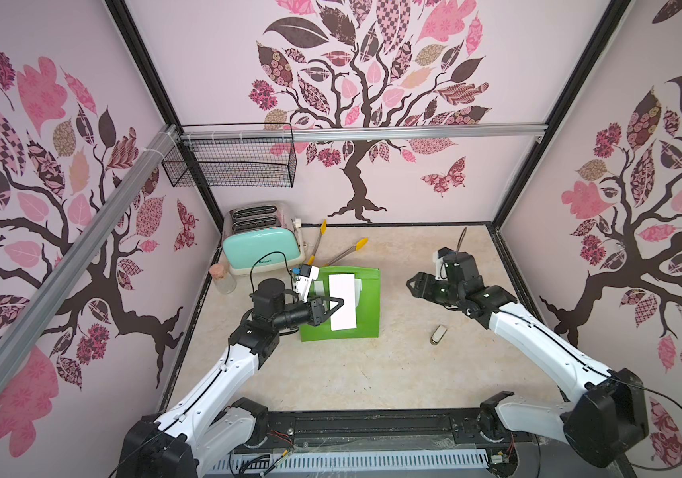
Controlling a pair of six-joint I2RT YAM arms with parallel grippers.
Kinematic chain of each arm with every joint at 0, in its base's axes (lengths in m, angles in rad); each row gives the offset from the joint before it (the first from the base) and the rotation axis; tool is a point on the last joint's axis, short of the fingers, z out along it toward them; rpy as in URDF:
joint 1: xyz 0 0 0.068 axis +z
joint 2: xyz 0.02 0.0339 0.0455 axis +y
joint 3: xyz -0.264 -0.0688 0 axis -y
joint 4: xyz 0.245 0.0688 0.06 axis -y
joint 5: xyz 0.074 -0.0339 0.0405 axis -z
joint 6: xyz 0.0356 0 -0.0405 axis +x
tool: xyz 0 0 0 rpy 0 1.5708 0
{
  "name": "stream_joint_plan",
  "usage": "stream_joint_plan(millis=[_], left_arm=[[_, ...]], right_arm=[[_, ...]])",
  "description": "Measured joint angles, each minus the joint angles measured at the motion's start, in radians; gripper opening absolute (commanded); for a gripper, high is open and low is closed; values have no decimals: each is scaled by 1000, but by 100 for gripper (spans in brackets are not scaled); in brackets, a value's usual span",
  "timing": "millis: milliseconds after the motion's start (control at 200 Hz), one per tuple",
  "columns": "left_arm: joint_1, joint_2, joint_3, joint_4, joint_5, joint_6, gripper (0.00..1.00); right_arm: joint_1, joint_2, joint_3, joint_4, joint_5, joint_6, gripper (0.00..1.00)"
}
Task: Staple the receipts to the bags
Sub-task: Pick up the stapler from the center of the board.
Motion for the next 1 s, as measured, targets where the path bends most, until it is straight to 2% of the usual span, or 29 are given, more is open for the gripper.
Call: stream_joint_plan(millis=[105,205,305,435,575,690,810,1001], left_arm=[[1,0,0,0,8,3,0],[1,-3,0,0,11,3,0],[1,-14,0,-1,12,4,0],[1,-36,0,-1,14,7,0],[1,-42,0,-1,17,11,0],[1,-42,0,-3,21,14,0],[1,-42,0,-7,24,18,0],[1,-42,0,-7,29,19,0]], right_arm=[[-84,3,-29,-129,46,6,68],[-87,29,-27,-212,70,11,65],[-87,122,-5,-294,92,16,57],[-88,242,27,-370,108,8,56],[-88,323,57,-419,104,0,56],[-88,378,83,-436,87,-5,51],[-89,401,83,-443,70,-6,46],[-89,419,83,-444,41,-11,44]])
